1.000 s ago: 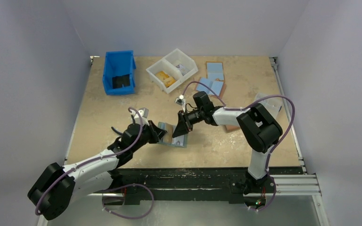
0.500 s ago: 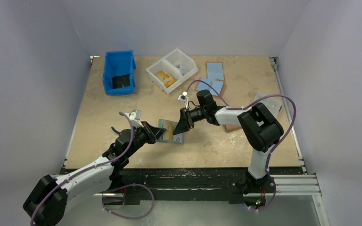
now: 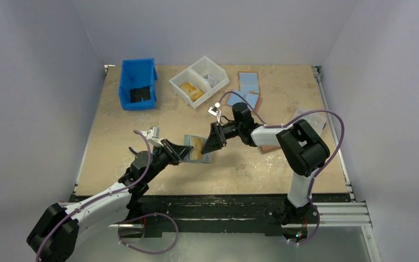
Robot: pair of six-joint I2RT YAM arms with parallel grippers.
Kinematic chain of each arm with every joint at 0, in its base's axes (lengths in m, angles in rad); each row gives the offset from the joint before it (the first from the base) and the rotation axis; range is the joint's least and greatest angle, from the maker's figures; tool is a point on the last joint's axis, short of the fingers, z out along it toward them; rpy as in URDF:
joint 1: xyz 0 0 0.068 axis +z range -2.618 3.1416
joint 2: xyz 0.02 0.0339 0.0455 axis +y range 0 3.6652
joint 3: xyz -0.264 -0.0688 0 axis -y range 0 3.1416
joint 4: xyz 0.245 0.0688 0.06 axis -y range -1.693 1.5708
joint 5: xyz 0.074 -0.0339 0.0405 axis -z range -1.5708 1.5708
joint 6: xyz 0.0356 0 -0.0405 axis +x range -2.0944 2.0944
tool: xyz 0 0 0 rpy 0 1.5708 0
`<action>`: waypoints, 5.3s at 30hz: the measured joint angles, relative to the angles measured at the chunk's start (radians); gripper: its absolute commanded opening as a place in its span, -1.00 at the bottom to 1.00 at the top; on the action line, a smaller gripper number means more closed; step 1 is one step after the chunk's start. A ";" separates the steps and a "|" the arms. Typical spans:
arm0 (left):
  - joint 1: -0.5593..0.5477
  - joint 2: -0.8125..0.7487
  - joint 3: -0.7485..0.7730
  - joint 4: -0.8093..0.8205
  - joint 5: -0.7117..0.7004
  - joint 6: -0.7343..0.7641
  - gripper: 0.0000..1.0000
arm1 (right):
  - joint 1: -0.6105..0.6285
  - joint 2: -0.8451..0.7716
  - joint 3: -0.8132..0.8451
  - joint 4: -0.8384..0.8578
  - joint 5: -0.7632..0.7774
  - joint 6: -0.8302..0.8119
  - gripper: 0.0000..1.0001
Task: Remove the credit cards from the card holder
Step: Remove the credit card from the card holder.
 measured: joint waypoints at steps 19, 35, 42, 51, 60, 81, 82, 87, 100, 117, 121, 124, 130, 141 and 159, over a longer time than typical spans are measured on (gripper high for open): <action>0.000 -0.014 0.000 0.066 0.016 -0.048 -0.82 | -0.009 -0.026 -0.035 0.165 -0.032 0.150 -0.76; 0.007 -0.090 0.000 -0.103 -0.016 -0.056 -0.72 | -0.005 -0.032 -0.035 0.096 -0.056 0.085 -1.00; 0.021 -0.101 0.000 -0.119 -0.006 -0.054 -1.00 | -0.014 -0.029 -0.031 0.035 -0.059 0.020 -1.00; 0.042 -0.090 -0.032 -0.098 0.019 -0.051 -1.00 | -0.021 0.005 -0.004 -0.060 -0.056 -0.070 -1.00; 0.053 -0.153 -0.034 -0.287 -0.019 0.013 0.32 | -0.040 0.077 0.020 -0.197 -0.002 -0.181 -1.00; 0.058 -0.029 -0.120 -0.117 0.147 0.061 0.30 | -0.041 0.081 0.037 -0.267 -0.065 -0.288 -1.00; 0.058 -0.011 -0.120 -0.090 0.157 0.061 0.28 | -0.041 0.081 0.037 -0.267 -0.067 -0.289 -1.00; 0.058 0.042 -0.119 -0.008 0.178 0.062 -0.04 | -0.040 0.081 0.037 -0.267 -0.088 -0.289 -1.00; 0.060 0.139 -0.117 0.124 0.225 0.077 -1.00 | -0.039 0.081 0.039 -0.267 -0.092 -0.290 -1.00; 0.139 0.001 -0.120 -0.018 0.206 0.048 -1.00 | -0.039 0.097 0.095 -0.358 -0.036 -0.382 -1.00; 0.156 0.046 -0.120 -0.027 0.208 0.045 -1.00 | -0.039 0.133 0.110 -0.400 -0.006 -0.419 -1.00; 0.165 0.083 -0.120 -0.031 0.216 0.041 -1.00 | -0.039 0.159 0.114 -0.422 0.006 -0.434 -1.00; 0.181 0.115 -0.120 -0.033 0.232 0.040 -1.00 | -0.038 0.186 0.123 -0.445 0.017 -0.441 -1.00; 0.222 0.160 -0.120 -0.024 0.271 0.041 -1.00 | -0.038 0.195 0.129 -0.453 0.017 -0.441 -0.77; 0.270 0.210 -0.120 -0.035 0.281 0.050 -1.00 | -0.073 0.207 0.136 -0.507 0.042 -0.460 -1.00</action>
